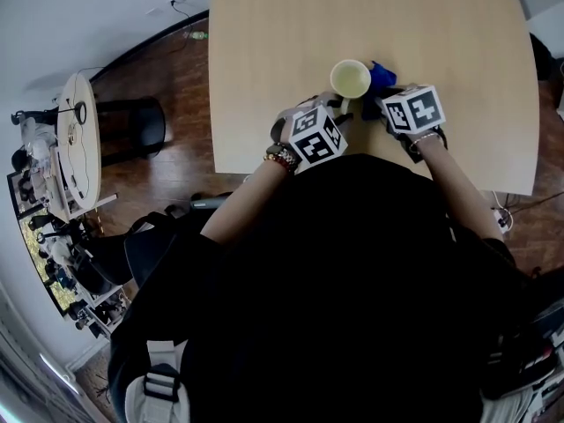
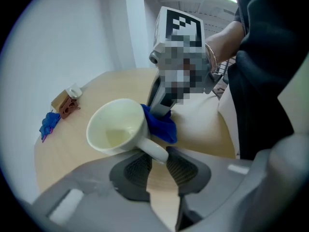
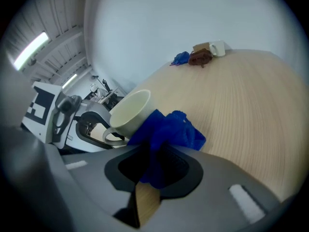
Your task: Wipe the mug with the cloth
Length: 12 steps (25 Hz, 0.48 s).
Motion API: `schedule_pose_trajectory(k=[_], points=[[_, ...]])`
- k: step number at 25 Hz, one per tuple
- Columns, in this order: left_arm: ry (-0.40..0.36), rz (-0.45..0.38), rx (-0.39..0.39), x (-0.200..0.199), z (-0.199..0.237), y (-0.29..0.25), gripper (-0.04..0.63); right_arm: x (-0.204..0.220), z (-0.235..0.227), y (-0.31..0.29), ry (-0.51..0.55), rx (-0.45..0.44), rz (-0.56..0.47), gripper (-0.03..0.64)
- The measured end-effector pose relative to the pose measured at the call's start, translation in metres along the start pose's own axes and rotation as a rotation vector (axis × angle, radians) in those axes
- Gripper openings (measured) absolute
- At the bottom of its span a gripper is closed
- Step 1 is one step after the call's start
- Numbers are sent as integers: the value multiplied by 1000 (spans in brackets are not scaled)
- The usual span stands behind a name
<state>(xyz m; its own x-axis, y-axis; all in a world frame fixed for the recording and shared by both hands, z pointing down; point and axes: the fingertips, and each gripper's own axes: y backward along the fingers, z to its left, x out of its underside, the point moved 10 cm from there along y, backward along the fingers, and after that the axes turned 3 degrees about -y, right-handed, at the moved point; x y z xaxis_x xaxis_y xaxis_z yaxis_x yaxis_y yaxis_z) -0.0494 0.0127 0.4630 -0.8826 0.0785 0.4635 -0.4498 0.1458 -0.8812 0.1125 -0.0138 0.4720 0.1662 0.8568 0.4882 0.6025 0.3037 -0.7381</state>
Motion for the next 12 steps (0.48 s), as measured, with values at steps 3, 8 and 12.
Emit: schedule_pose_trajectory(k=[3, 8, 12], points=[[17, 8, -2, -2, -1, 0, 100, -3, 3, 0, -5, -11, -2, 72], [86, 12, -13, -11, -2, -6, 101, -2, 6, 23, -59, -104, -68, 72], [89, 10, -17, -18, -2, -7, 100, -5, 22, 38, -53, -165, -117, 72]])
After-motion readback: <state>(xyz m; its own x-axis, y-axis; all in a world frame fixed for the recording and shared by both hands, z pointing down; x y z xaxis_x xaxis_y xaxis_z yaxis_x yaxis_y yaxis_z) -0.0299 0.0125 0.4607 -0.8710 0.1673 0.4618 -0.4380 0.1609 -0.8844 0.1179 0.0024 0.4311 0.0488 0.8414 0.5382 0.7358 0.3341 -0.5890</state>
